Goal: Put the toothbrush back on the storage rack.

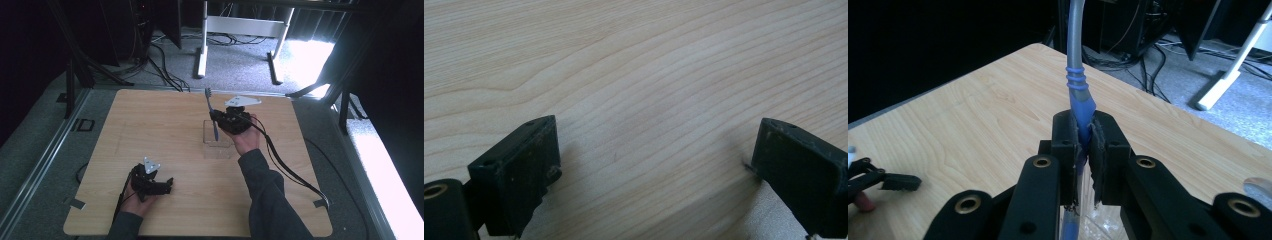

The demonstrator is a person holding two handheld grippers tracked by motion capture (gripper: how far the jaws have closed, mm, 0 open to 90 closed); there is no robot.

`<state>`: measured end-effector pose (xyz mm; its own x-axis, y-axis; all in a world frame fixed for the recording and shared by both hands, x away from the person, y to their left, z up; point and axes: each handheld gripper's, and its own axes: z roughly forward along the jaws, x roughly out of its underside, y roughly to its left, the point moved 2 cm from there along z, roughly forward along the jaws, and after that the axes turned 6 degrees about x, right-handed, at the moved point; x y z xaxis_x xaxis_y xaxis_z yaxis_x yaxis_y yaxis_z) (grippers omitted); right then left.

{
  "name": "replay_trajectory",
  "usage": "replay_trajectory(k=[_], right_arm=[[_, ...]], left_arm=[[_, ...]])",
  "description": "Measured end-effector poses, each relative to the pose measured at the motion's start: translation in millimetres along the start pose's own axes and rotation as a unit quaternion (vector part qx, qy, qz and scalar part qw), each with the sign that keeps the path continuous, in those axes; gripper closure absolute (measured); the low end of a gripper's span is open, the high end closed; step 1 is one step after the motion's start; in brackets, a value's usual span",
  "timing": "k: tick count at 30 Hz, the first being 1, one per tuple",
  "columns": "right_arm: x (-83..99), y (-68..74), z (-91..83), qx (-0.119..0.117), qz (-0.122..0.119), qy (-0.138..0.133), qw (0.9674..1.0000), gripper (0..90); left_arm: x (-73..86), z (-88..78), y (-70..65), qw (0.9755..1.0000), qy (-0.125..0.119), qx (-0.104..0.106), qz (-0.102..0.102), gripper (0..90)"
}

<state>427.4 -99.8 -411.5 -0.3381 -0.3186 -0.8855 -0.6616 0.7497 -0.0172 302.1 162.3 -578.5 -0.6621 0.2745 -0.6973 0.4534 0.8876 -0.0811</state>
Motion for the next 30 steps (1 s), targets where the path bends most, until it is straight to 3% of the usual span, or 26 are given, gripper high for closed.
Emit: replay_trajectory(k=[30], right_arm=[[8.7, -7.5, 14.8, 0.016, -0.003, 0.017, 0.9997, 81.6]], left_arm=[[0.1, 0.0, -0.2, 1.0, -0.001, 0.0, 0.0, 5.5]])
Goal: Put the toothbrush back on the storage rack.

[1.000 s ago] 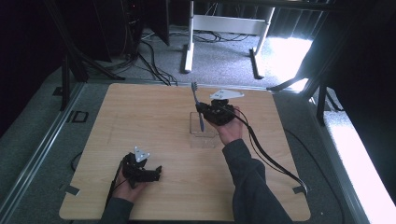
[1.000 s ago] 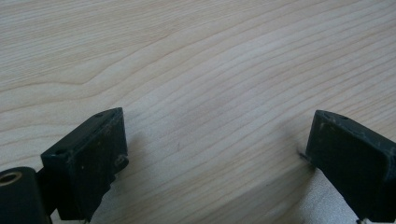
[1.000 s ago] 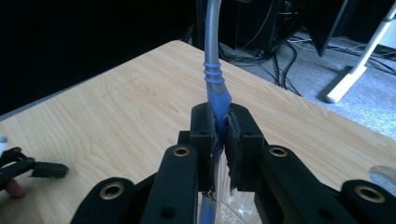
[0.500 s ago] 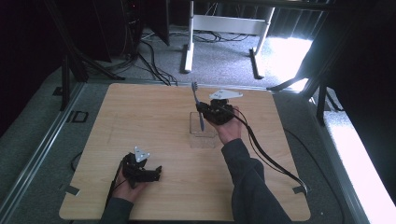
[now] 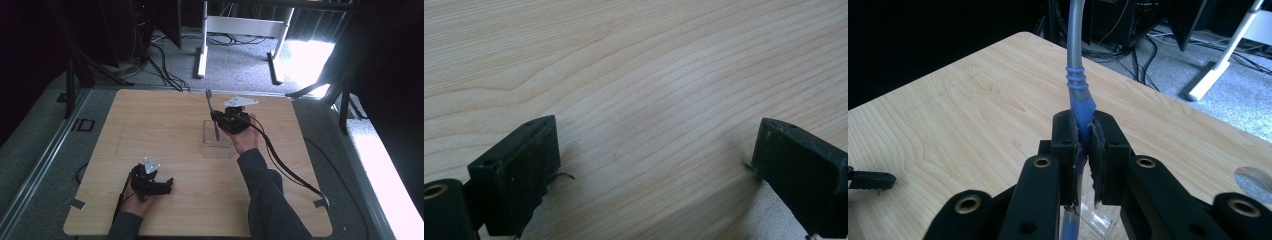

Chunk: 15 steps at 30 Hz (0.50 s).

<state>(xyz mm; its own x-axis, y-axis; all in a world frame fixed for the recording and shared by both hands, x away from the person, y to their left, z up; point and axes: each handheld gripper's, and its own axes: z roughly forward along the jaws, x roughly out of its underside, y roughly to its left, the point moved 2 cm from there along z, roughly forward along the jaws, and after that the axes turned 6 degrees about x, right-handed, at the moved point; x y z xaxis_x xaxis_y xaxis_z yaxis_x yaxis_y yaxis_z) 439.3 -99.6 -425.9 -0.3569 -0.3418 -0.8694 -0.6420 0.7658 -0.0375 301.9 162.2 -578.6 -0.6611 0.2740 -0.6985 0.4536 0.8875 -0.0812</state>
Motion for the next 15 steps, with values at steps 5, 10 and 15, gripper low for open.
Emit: replay_trajectory(k=[5, 10, 15], right_arm=[[1.7, 0.0, 2.1, 0.001, 0.0, 0.005, 1.0, 81.6], [2.7, 0.2, 3.7, 0.002, -0.002, 0.009, 1.0, 81.6], [4.9, 0.5, 5.7, 0.003, -0.007, 0.016, 0.9998, 81.6]], left_arm=[[0.0, 0.0, 0.0, 1.0, 0.0, 0.0, 0.0, 5.5], [0.1, -0.1, -0.1, 1.0, 0.0, 0.0, 0.0, 5.5], [0.1, 0.0, -0.1, 1.0, 0.0, 0.0, 0.0, 5.5]])
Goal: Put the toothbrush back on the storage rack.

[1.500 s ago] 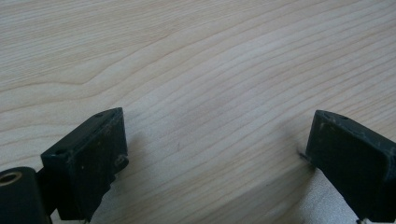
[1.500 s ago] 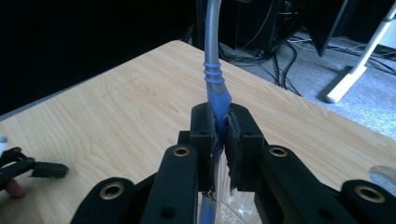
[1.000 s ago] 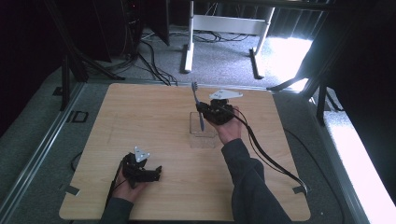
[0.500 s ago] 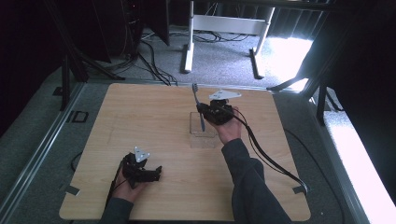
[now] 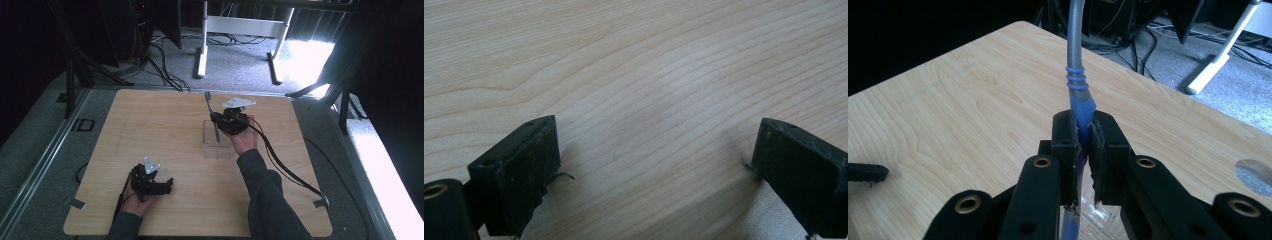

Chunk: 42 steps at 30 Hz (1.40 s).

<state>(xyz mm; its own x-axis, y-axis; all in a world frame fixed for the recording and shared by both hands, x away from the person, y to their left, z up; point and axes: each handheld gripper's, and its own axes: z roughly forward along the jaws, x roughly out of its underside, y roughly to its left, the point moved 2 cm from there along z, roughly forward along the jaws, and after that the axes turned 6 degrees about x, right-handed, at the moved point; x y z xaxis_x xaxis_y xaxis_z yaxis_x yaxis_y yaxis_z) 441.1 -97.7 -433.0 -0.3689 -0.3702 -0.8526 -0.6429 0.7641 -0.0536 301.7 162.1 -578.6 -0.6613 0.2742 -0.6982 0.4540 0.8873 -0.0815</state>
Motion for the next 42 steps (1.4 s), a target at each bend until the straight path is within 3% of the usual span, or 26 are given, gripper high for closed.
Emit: replay_trajectory(k=[4, 7, 16, 42], right_arm=[[2.1, 0.2, 2.1, 0.003, -0.006, 0.007, 1.0, 81.6], [6.1, -3.6, 2.8, 0.0, 0.006, 0.006, 1.0, 81.6], [18.3, -13.1, 4.1, 0.005, 0.012, 0.023, 0.9997, 81.6], [28.4, -4.9, 10.8, 0.005, -0.024, 0.057, 0.9981, 81.6]], left_arm=[[0.0, 0.0, 0.0, 1.0, 0.0, 0.0, 0.0, 5.5], [0.0, 0.0, -0.1, 1.0, 0.0, 0.0, 0.0, 5.4], [0.0, -0.1, 0.0, 1.0, 0.001, 0.0, 0.0, 5.4], [0.0, -0.1, 0.0, 1.0, 0.001, 0.0, 0.0, 5.5]])
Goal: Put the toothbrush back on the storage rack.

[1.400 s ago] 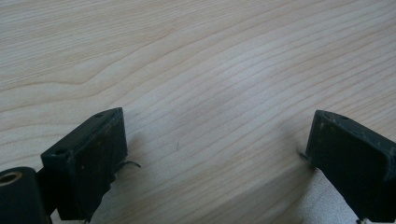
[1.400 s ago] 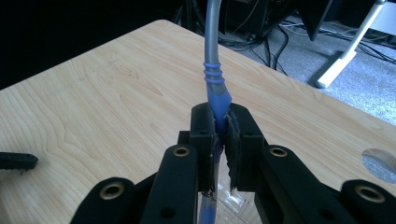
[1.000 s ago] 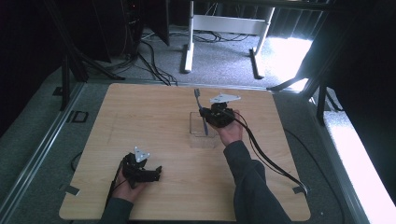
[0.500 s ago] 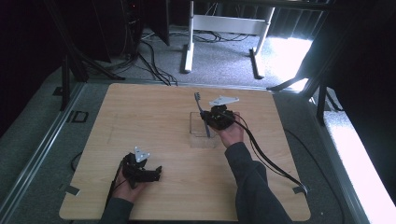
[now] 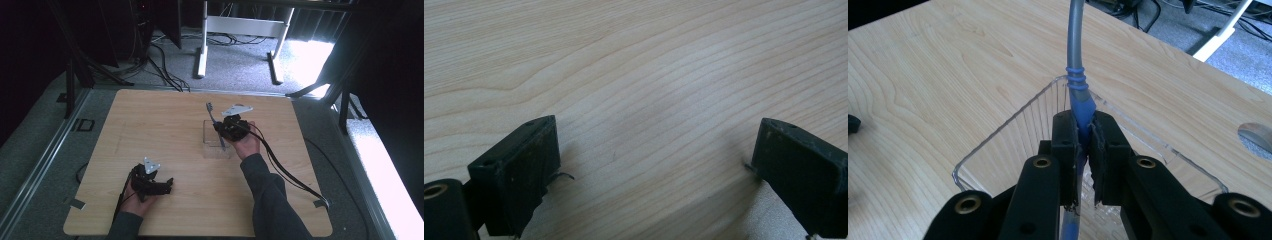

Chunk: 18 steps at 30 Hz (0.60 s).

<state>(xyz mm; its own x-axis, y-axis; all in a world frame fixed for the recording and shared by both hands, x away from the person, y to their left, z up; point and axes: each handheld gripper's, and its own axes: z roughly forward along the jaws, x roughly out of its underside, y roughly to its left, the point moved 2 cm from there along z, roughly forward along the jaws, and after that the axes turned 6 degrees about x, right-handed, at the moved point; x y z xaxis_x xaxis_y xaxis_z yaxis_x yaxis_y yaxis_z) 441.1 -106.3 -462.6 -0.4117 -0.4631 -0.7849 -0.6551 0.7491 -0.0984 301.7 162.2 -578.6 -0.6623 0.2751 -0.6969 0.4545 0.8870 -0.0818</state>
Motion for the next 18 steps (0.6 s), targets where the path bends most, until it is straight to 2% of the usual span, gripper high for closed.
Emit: replay_trajectory(k=[18], right_arm=[[7.2, 5.3, 6.3, 0.01, -0.022, 0.026, 0.9994, 81.5]], left_arm=[[0.0, 0.0, 0.0, 1.0, 0.0, 0.0, 0.0, 5.4]])
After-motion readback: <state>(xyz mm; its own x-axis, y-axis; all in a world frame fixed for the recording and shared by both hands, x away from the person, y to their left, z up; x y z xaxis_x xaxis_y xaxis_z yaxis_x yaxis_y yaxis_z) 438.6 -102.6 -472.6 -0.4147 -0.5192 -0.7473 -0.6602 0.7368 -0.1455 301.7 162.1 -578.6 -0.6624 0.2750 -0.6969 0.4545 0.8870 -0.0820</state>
